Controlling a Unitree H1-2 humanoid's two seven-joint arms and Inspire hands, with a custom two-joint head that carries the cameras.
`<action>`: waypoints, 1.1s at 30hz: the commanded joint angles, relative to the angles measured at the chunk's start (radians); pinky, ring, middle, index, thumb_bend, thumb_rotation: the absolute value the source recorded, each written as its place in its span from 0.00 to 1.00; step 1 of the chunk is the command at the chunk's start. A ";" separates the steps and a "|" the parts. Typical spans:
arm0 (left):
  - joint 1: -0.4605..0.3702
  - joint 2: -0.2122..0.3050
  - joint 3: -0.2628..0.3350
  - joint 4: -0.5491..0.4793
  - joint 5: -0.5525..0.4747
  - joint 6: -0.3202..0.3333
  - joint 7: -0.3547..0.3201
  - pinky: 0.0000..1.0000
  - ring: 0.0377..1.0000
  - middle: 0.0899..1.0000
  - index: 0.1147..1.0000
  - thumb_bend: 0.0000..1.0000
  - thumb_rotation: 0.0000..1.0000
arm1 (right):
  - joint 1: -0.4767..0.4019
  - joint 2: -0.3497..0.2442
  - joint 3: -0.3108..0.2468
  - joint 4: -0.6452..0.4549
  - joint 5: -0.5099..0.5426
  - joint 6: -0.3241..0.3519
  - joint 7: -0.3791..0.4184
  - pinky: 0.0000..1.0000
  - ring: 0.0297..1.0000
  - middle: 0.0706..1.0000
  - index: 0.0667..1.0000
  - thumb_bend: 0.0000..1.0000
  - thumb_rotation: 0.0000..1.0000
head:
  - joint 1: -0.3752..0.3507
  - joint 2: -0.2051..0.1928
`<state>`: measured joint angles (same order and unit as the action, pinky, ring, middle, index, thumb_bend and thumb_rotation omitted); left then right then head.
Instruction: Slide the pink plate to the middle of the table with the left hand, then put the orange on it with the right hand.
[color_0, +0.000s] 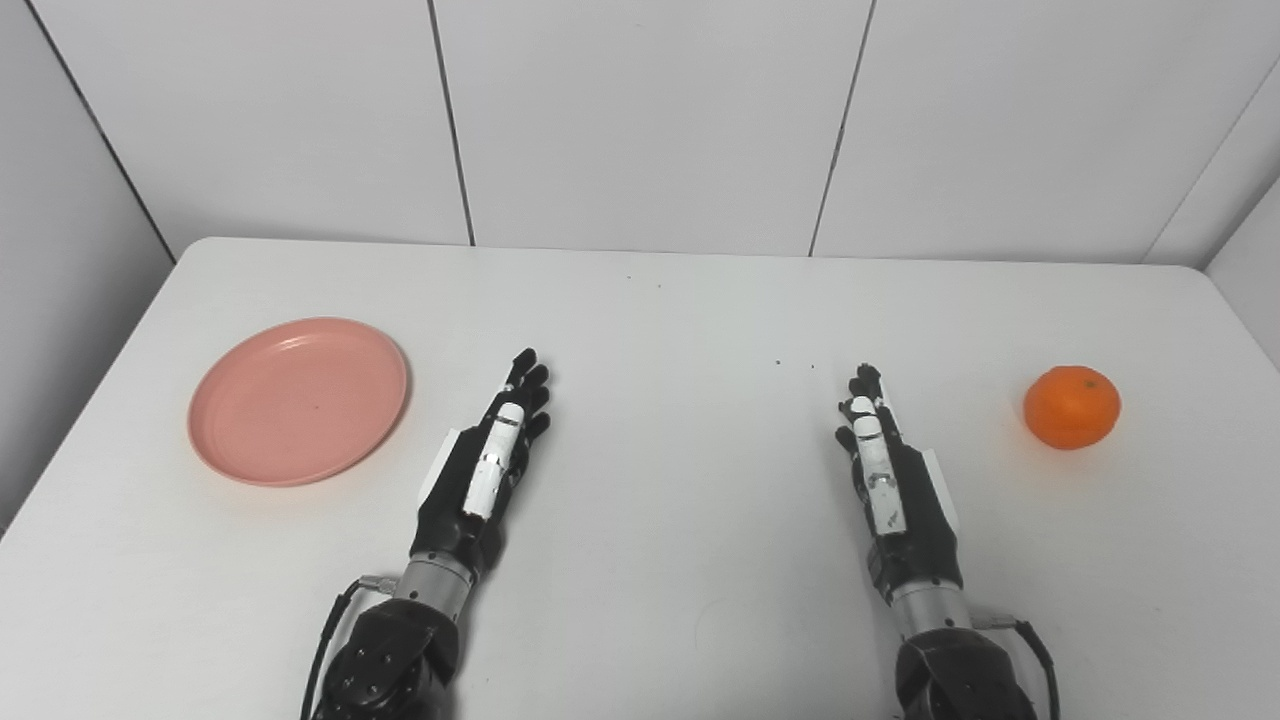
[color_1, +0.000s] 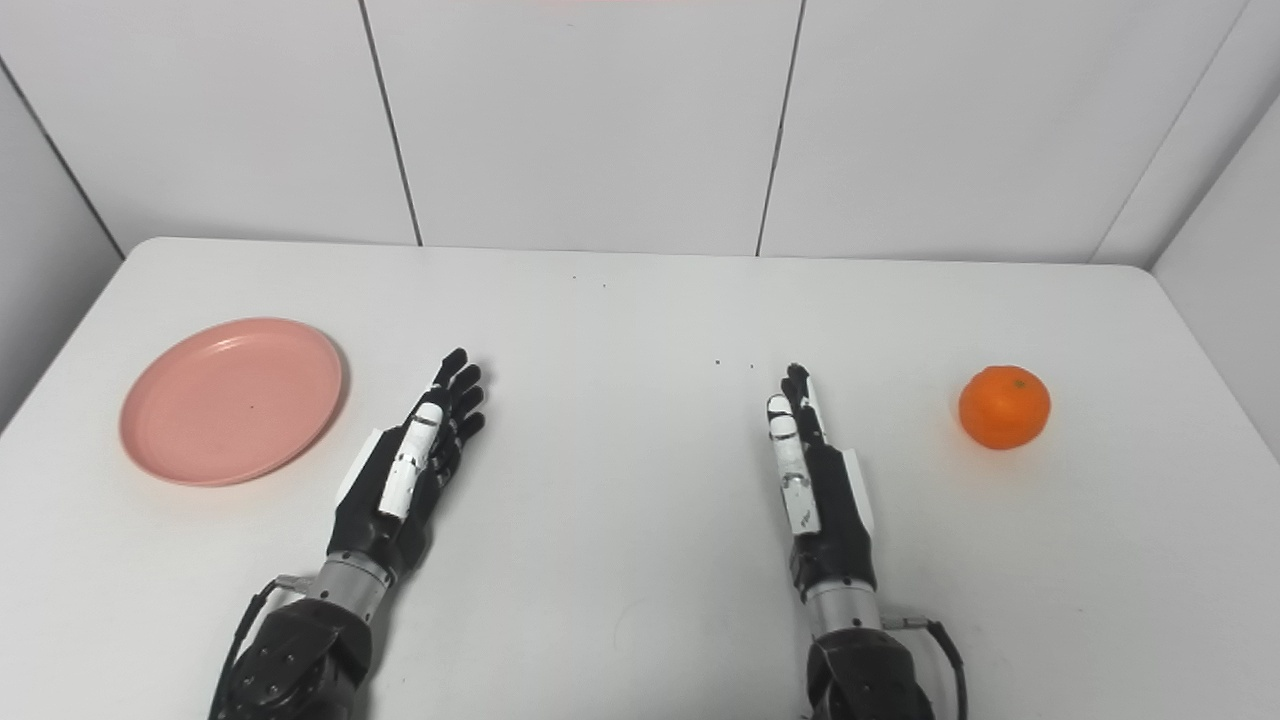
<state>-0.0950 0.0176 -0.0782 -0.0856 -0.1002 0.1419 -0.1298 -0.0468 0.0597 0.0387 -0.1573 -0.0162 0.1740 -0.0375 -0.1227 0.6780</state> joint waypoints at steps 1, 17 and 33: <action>-0.030 -0.006 -0.004 -0.014 0.009 -0.019 0.000 1.00 1.00 1.00 1.00 0.40 1.00 | -0.017 0.000 -0.001 -0.015 -0.001 0.013 0.003 0.98 0.99 1.00 1.00 0.19 1.00 | 0.001 0.000; -0.029 -0.009 -0.009 -0.015 0.014 -0.023 0.005 1.00 1.00 1.00 1.00 0.41 1.00 | -0.018 0.001 -0.004 -0.014 0.006 0.012 0.003 0.98 0.99 1.00 1.00 0.20 1.00 | 0.006 0.002; -0.029 -0.007 -0.011 -0.020 0.014 -0.022 0.000 1.00 1.00 1.00 1.00 0.40 1.00 | -0.015 -0.005 0.001 -0.019 0.010 0.014 0.012 0.98 0.99 1.00 1.00 0.19 1.00 | 0.007 -0.001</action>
<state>-0.0955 0.0177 -0.0847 -0.0859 -0.0890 0.1408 -0.1268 -0.0483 0.0575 0.0379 -0.1582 -0.0095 0.1773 -0.0364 -0.1166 0.6780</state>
